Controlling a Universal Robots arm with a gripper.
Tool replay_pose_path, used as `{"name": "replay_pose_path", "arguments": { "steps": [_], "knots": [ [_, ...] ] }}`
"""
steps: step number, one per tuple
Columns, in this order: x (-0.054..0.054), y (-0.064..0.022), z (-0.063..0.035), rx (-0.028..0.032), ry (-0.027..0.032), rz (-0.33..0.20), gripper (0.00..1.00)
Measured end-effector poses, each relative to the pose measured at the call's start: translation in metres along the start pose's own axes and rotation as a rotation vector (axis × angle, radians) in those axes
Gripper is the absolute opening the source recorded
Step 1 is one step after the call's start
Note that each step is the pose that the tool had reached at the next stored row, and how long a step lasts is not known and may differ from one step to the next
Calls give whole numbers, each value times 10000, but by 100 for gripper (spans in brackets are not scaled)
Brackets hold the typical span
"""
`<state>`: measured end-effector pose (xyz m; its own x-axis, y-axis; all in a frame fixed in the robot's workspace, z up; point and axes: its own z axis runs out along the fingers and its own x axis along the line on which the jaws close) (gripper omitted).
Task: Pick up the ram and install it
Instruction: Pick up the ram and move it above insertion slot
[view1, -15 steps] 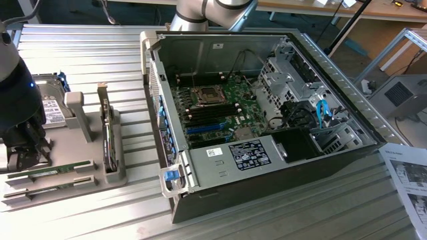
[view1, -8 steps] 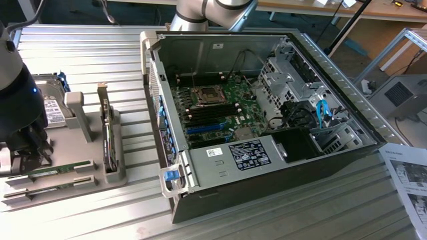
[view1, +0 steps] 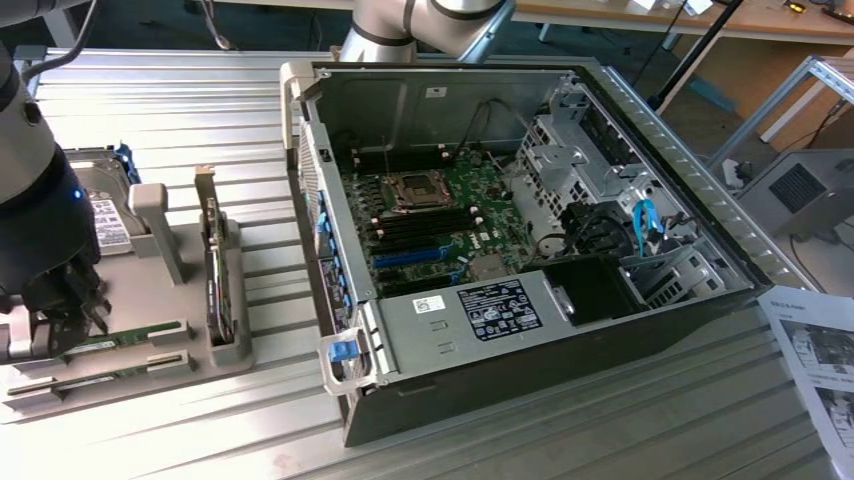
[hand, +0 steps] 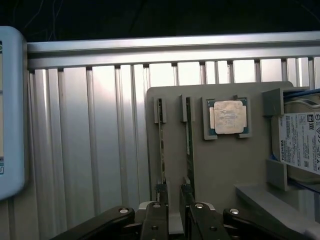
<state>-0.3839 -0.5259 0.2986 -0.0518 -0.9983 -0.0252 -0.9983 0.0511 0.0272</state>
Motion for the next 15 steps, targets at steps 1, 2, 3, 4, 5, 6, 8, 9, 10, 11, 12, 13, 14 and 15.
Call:
{"name": "replay_pose_path", "arguments": {
  "steps": [1,2,3,4,5,6,8,9,10,11,12,13,14,15],
  "knots": [
    [1,0,11,0,0,0,24],
    [3,-1,22,0,0,0,24],
    [4,-1,33,0,0,0,24],
    [5,-1,44,0,0,0,24],
    [7,-2,54,0,0,0,24],
    [8,-2,65,0,0,0,24],
    [13,-3,102,0,0,0,24],
    [14,-4,113,0,0,-1,24],
    [15,-4,123,0,0,0,24],
    [17,-4,135,-1,0,0,24],
    [18,-5,146,0,-1,0,24],
    [20,-5,158,0,0,-1,24],
    [22,-6,174,1,0,0,24],
    [24,-6,186,0,-1,0,24]
  ]
}}
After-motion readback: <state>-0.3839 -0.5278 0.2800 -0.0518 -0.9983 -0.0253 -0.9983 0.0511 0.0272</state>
